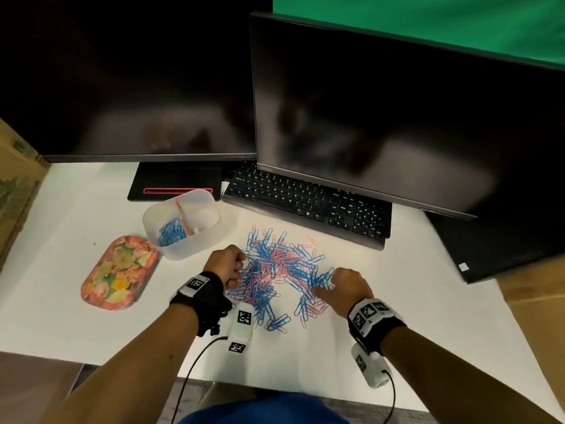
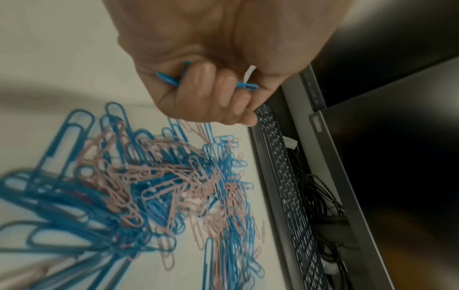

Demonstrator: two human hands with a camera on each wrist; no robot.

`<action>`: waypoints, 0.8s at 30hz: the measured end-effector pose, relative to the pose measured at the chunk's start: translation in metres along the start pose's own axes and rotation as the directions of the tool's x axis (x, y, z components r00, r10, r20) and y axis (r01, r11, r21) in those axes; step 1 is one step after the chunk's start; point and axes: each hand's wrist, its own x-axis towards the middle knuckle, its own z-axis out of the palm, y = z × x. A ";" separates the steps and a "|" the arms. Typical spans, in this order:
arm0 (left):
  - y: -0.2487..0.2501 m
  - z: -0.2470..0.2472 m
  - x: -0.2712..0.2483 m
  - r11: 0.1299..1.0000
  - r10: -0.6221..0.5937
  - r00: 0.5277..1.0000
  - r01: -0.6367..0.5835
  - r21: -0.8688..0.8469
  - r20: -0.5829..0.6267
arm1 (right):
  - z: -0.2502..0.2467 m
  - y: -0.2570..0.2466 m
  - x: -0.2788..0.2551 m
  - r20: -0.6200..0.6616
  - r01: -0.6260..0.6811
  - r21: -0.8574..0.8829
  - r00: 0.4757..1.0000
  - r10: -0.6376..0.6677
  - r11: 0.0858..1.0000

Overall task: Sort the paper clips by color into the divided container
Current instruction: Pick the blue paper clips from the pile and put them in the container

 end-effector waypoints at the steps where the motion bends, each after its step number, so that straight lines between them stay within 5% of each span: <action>1: 0.001 0.003 -0.001 1.000 0.004 1.000 -0.005 0.011 0.018 | 0.003 -0.003 0.002 -0.015 0.007 0.008 1.000 -0.007 1.000; 14: 0.004 0.005 -0.007 1.000 -0.024 0.999 0.025 -0.015 0.043 | -0.015 0.002 0.011 0.043 -0.002 0.164 0.999 -0.005 0.986; 17: 0.006 0.002 -0.010 0.998 -0.019 0.999 0.022 -0.061 0.046 | -0.028 0.003 0.009 0.070 -0.003 0.337 0.997 -0.022 0.941; 24: 0.032 -0.036 -0.021 0.922 0.009 0.998 0.016 -0.387 0.064 | -0.068 -0.081 -0.001 0.144 0.181 0.534 0.943 -0.299 0.826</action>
